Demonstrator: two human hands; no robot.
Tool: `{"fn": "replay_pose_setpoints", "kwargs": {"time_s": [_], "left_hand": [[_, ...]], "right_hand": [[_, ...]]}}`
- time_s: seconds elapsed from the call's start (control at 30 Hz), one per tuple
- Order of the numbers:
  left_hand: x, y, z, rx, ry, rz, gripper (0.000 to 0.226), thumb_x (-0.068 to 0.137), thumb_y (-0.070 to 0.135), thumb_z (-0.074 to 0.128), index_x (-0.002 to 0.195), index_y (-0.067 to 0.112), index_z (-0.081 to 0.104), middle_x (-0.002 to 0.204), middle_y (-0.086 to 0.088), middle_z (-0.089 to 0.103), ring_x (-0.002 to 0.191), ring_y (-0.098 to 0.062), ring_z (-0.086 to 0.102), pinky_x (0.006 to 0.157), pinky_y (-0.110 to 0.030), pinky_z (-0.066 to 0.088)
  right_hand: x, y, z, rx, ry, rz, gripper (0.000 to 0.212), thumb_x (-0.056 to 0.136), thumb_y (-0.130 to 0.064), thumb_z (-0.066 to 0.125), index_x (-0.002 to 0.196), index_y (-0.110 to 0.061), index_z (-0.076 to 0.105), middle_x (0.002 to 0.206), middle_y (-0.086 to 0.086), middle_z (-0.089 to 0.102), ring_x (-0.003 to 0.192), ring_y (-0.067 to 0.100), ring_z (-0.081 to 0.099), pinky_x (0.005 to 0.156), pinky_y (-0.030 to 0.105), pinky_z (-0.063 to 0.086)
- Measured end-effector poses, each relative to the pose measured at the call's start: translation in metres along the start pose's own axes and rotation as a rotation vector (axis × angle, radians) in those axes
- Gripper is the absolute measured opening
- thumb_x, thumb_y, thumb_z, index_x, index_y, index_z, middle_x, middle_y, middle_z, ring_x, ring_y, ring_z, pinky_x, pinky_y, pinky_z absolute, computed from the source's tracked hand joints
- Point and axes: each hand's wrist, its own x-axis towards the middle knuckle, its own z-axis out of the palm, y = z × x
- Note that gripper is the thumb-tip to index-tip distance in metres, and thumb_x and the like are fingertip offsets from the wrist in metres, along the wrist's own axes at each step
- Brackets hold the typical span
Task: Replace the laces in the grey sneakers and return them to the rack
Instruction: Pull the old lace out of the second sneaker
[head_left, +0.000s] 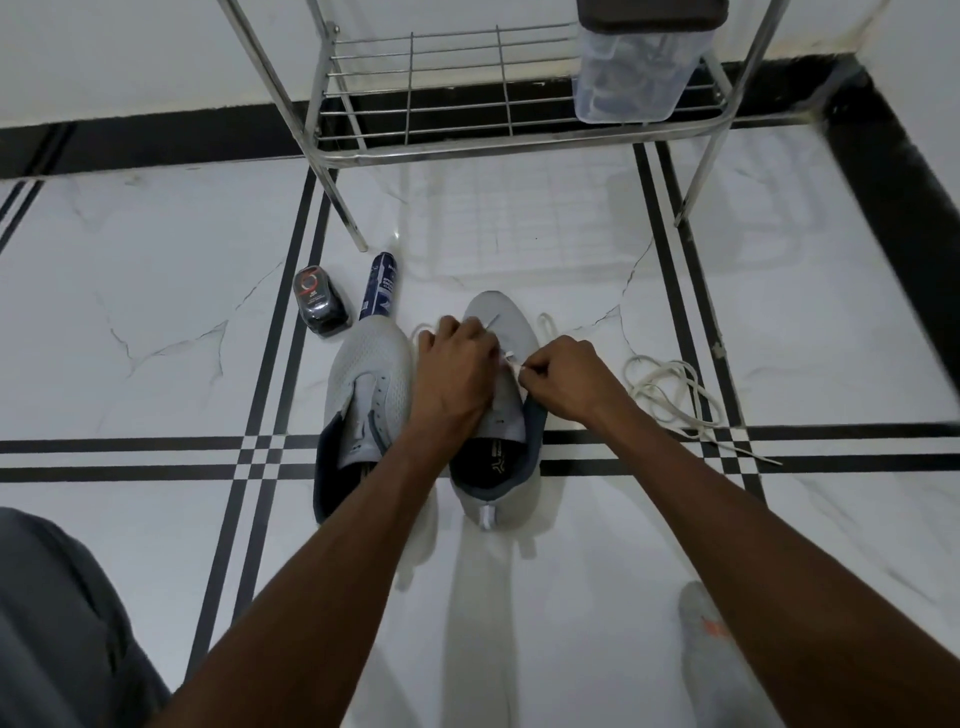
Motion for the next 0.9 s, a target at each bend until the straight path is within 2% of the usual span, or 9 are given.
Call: {"fn": "replay_pose_setpoints", "kwargs": {"time_s": [0.07, 0.13, 0.33, 0.47, 0.53, 0.6, 0.67, 0.77, 0.9], "left_hand": [[0.002, -0.015, -0.015, -0.260, 0.326, -0.409, 0.011, 0.093, 0.017, 0.055, 0.095, 0.012, 0.065, 0.097, -0.007, 0.065, 0.095, -0.029, 0.059, 0.080, -0.045, 0.048], [0.002, -0.032, -0.024, -0.386, 0.431, -0.689, 0.017, 0.089, 0.009, 0.055, 0.104, 0.009, 0.062, 0.108, -0.012, 0.063, 0.103, -0.033, 0.057, 0.084, -0.043, 0.046], [0.000, 0.008, -0.017, -0.104, -0.074, -0.031, 0.025, 0.088, 0.026, 0.062, 0.110, 0.018, 0.068, 0.120, -0.002, 0.061, 0.115, -0.031, 0.047, 0.094, -0.045, 0.036], [0.007, 0.013, -0.003, 0.052, -0.153, 0.031, 0.021, 0.097, 0.030, 0.059, 0.103, 0.017, 0.075, 0.120, -0.001, 0.064, 0.116, -0.029, 0.047, 0.092, -0.045, 0.031], [0.007, 0.002, -0.007, -0.166, 0.058, -0.159, 0.015, 0.093, 0.027, 0.065, 0.092, 0.016, 0.076, 0.107, 0.000, 0.069, 0.105, -0.026, 0.056, 0.089, -0.044, 0.041], [0.012, -0.023, -0.022, -0.447, 0.375, -0.579, 0.017, 0.090, 0.026, 0.065, 0.088, 0.012, 0.074, 0.096, -0.004, 0.071, 0.094, -0.025, 0.064, 0.084, -0.043, 0.051], [0.013, -0.045, -0.033, -0.417, 0.474, -0.768, 0.023, 0.087, 0.029, 0.061, 0.099, 0.011, 0.069, 0.107, -0.008, 0.069, 0.104, -0.031, 0.062, 0.088, -0.046, 0.053], [0.005, -0.034, -0.029, -0.290, 0.192, -0.509, 0.047, 0.083, 0.032, 0.073, 0.125, 0.017, 0.057, 0.134, -0.008, 0.053, 0.124, -0.035, 0.043, 0.096, -0.043, 0.040], [0.001, 0.013, -0.008, -0.082, -0.136, -0.066, 0.031, 0.085, 0.032, 0.070, 0.112, 0.019, 0.068, 0.125, -0.003, 0.058, 0.118, -0.034, 0.046, 0.094, -0.045, 0.038]], "right_hand": [[0.001, 0.004, -0.001, -0.026, 0.032, 0.011, 0.044, 0.090, -0.023, 0.062, 0.049, -0.010, 0.053, 0.050, 0.007, 0.050, 0.056, 0.027, 0.053, 0.057, 0.034, 0.044], [0.000, 0.007, -0.003, -0.026, 0.058, 0.005, 0.051, 0.090, -0.024, 0.062, 0.043, -0.018, 0.043, 0.046, 0.003, 0.044, 0.055, 0.023, 0.048, 0.057, 0.035, 0.044], [0.002, 0.003, -0.006, -0.034, 0.023, -0.004, 0.033, 0.087, -0.024, 0.061, 0.058, -0.009, 0.067, 0.061, 0.010, 0.064, 0.064, 0.029, 0.063, 0.064, 0.042, 0.057], [0.004, 0.002, -0.005, -0.053, 0.016, -0.004, 0.035, 0.087, -0.023, 0.060, 0.052, -0.020, 0.059, 0.061, 0.007, 0.062, 0.065, 0.028, 0.063, 0.060, 0.037, 0.054], [0.003, 0.006, -0.004, -0.041, 0.029, 0.012, 0.043, 0.088, -0.024, 0.061, 0.047, -0.020, 0.051, 0.053, 0.004, 0.053, 0.057, 0.025, 0.057, 0.054, 0.033, 0.044], [0.003, 0.008, -0.004, -0.033, 0.040, 0.026, 0.047, 0.089, -0.025, 0.063, 0.045, -0.019, 0.047, 0.049, 0.002, 0.047, 0.053, 0.022, 0.050, 0.053, 0.030, 0.037], [0.003, 0.007, -0.005, -0.024, 0.042, 0.024, 0.047, 0.089, -0.023, 0.062, 0.046, -0.017, 0.046, 0.048, 0.003, 0.045, 0.053, 0.022, 0.048, 0.053, 0.030, 0.036], [0.003, 0.005, -0.007, -0.021, 0.018, 0.016, 0.042, 0.090, -0.022, 0.061, 0.050, -0.010, 0.053, 0.050, 0.007, 0.049, 0.055, 0.024, 0.050, 0.054, 0.033, 0.040], [0.003, -0.001, -0.007, -0.038, -0.011, 0.014, 0.037, 0.090, -0.021, 0.060, 0.054, -0.011, 0.058, 0.053, 0.007, 0.054, 0.057, 0.026, 0.054, 0.054, 0.034, 0.042]]}}
